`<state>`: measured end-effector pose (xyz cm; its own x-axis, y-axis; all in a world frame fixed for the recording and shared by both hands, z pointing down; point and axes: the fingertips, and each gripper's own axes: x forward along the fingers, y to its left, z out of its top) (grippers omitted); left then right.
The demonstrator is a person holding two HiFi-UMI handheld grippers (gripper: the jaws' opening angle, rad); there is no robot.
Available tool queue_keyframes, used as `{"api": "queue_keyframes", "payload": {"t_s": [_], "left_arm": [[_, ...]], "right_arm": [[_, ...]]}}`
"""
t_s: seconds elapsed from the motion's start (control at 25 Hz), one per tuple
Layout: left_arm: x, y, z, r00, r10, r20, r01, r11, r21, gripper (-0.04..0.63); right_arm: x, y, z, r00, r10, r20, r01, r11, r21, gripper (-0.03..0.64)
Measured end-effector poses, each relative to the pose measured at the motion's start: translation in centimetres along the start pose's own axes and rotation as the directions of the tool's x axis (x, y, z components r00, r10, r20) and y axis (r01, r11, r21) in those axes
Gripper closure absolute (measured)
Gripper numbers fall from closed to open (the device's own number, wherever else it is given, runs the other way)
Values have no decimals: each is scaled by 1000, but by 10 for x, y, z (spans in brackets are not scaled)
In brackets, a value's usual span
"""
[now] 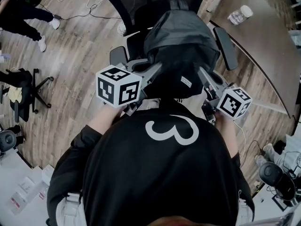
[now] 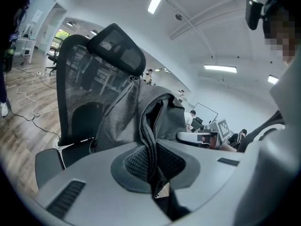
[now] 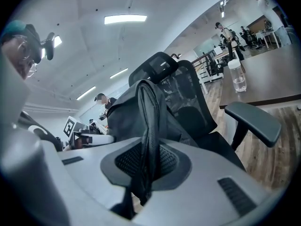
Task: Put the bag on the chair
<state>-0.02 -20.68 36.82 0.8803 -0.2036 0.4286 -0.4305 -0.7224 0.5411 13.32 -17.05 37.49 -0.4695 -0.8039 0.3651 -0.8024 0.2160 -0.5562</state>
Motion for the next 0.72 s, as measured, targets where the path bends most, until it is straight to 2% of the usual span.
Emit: {"api": "queue_keyframes", "payload": {"t_s": [0.36, 0.72], "left_arm": [[19, 18, 18, 995, 96, 29, -94, 994, -58, 561], [43, 39, 35, 978, 200, 55, -192, 974, -122, 561]], "right_arm": [[30, -27, 24, 994, 90, -69, -91, 996, -21, 563], [63, -56, 48, 975, 176, -135, -182, 983, -34, 563]]}}
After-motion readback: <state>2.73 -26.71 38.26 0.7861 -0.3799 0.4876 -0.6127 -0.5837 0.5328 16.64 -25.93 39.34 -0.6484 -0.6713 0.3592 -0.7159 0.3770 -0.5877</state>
